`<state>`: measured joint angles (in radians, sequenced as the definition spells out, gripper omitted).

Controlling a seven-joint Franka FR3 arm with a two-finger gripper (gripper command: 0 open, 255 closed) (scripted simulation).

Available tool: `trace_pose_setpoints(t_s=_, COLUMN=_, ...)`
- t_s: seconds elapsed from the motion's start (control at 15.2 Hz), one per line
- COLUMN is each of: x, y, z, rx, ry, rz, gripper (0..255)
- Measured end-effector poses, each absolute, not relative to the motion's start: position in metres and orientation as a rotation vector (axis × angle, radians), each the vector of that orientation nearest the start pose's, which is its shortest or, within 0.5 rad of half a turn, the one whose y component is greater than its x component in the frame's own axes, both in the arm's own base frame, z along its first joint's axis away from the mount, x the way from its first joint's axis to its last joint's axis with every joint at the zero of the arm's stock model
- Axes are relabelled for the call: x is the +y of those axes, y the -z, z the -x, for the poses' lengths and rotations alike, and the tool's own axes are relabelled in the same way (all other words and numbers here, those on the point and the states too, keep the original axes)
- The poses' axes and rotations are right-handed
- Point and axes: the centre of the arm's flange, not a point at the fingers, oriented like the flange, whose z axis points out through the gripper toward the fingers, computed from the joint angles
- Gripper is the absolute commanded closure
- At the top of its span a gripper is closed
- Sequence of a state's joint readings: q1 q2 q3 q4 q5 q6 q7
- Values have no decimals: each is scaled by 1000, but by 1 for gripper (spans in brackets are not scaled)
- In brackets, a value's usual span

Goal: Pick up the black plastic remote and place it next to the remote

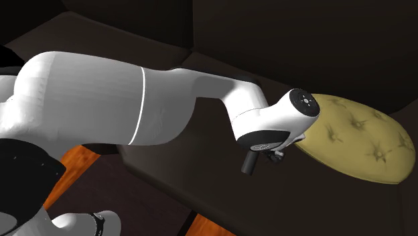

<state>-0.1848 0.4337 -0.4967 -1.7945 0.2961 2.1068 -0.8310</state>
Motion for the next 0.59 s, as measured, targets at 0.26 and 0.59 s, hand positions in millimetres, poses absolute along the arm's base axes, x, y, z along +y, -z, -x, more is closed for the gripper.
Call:
trace_pose_setpoints(t_s=0.26, x=-371, y=-316, z=-520, rx=-34, ry=-16, rz=3068, gripper=0)
trace_pose_setpoints(t_s=0.59, x=-371, y=-315, z=-520, rx=-34, ry=-15, rz=3068, gripper=255)
